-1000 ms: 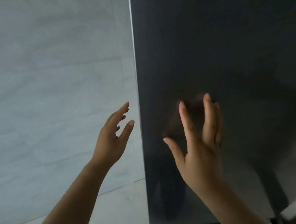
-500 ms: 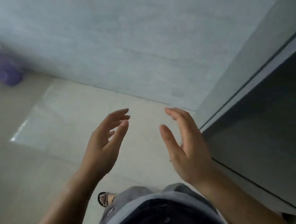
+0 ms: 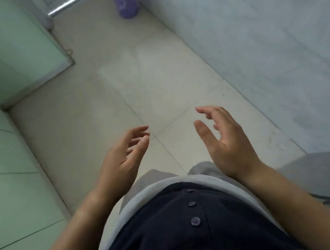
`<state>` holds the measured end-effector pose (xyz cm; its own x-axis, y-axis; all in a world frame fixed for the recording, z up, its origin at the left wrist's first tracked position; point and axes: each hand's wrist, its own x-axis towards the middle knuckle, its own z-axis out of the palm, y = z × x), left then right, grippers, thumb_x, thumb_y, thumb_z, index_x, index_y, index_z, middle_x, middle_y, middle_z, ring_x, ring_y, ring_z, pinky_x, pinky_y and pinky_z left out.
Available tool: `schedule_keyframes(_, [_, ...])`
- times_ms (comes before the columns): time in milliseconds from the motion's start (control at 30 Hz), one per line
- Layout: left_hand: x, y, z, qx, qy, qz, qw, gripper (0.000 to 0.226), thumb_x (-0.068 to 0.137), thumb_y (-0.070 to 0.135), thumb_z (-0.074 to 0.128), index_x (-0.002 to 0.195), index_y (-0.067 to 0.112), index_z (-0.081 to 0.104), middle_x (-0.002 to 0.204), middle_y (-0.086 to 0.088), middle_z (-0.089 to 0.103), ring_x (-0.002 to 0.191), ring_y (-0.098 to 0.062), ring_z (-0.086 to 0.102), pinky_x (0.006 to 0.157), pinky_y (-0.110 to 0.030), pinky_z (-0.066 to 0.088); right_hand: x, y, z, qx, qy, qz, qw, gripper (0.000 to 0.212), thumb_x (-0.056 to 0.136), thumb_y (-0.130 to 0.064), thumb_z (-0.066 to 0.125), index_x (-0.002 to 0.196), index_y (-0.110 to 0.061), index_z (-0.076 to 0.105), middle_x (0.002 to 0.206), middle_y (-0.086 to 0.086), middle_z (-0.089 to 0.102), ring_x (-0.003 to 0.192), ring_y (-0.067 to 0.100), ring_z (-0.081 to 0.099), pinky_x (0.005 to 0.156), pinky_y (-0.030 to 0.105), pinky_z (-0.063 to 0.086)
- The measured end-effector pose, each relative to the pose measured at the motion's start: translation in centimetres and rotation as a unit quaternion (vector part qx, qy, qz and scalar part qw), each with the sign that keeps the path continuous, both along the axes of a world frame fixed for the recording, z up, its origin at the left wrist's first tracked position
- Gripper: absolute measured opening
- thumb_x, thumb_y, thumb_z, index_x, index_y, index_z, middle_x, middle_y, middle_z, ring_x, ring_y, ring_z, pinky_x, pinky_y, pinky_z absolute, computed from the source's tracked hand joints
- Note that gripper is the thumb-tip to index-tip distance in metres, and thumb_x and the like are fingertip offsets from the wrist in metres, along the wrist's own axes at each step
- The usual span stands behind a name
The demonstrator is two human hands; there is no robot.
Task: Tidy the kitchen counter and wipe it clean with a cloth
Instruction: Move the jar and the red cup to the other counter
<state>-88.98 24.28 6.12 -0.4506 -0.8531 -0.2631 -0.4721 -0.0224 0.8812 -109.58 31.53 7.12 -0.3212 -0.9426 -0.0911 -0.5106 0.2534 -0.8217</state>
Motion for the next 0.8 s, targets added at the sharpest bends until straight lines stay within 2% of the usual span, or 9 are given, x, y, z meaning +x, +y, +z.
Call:
schedule_keyframes(100, [3.4, -2.1, -0.2, -0.003, -0.016, 0.063, 0.998, 0.032, 0.082, 0.061, 0.037, 0.111, 0.052, 0.046, 0.112, 0.023, 0.059, 0.105, 0.008, 0.056, 0.082, -0.011, 0.045, 2.2, -5.2, 0.2, 0.01, 0.004, 0.079, 0.997, 0.046, 0.089, -0.05, 0.037, 0.127, -0.024, 0.047, 0.123, -0.019, 0.045, 0.116, -0.005, 0.041, 0.1, 0.018, 0.035])
schedule_keyframes(200, [5.4, -3.5, -0.2, 0.004, -0.001, 0.148, 0.989, 0.034, 0.082, 0.059, 0.038, 0.111, 0.047, 0.05, 0.109, 0.021, 0.061, 0.102, 0.007, 0.057, 0.077, -0.004, 0.043, 3.8, -9.5, -0.1, 0.021, 0.005, 0.153, 0.988, 0.044, 0.09, -0.047, 0.039, 0.125, -0.023, 0.049, 0.121, -0.018, 0.047, 0.115, -0.004, 0.042, 0.099, 0.019, 0.036])
schedule_keyframes(400, [6.2, -8.8, -1.1, 0.029, 0.036, 0.288, 0.957, 0.04, 0.079, 0.057, 0.041, 0.111, 0.038, 0.055, 0.106, 0.015, 0.064, 0.1, 0.003, 0.059, 0.076, -0.004, 0.042, 5.5, -20.3, -1.1, 0.022, -0.004, 0.249, 0.968, 0.041, 0.09, -0.043, 0.041, 0.122, -0.02, 0.052, 0.118, -0.014, 0.05, 0.111, -0.003, 0.045, 0.094, 0.017, 0.038])
schedule_keyframes(533, [6.4, -15.1, -1.0, 0.02, 0.038, 0.348, 0.937, 0.043, 0.078, 0.058, 0.042, 0.112, 0.036, 0.056, 0.107, 0.015, 0.064, 0.102, 0.001, 0.059, 0.077, -0.005, 0.043, 6.2, -29.6, -0.7, 0.0, 0.007, 0.331, 0.944, 0.048, 0.089, -0.051, 0.039, 0.124, -0.02, 0.05, 0.119, -0.015, 0.048, 0.115, 0.001, 0.045, 0.1, 0.026, 0.04])
schedule_keyframes(667, [6.6, -20.3, -0.7, 0.026, 0.034, 0.405, 0.913, 0.04, 0.078, 0.059, 0.044, 0.11, 0.039, 0.058, 0.108, 0.016, 0.064, 0.103, 0.005, 0.058, 0.079, -0.003, 0.042, 6.9, -37.7, -0.1, -0.031, 0.011, 0.39, 0.92, 0.05, 0.088, -0.052, 0.036, 0.125, -0.02, 0.049, 0.122, -0.014, 0.047, 0.117, 0.003, 0.046, 0.101, 0.031, 0.042])
schedule_keyframes(800, [7.2, -21.9, -1.2, 0.054, 0.017, 0.465, 0.883, 0.039, 0.079, 0.059, 0.044, 0.11, 0.04, 0.059, 0.111, 0.021, 0.063, 0.101, 0.011, 0.055, 0.075, 0.0, 0.04, 8.5, -42.6, -0.8, -0.009, 0.006, 0.444, 0.896, 0.051, 0.088, -0.052, 0.036, 0.125, -0.02, 0.049, 0.122, -0.01, 0.05, 0.114, 0.003, 0.048, 0.098, 0.03, 0.043])
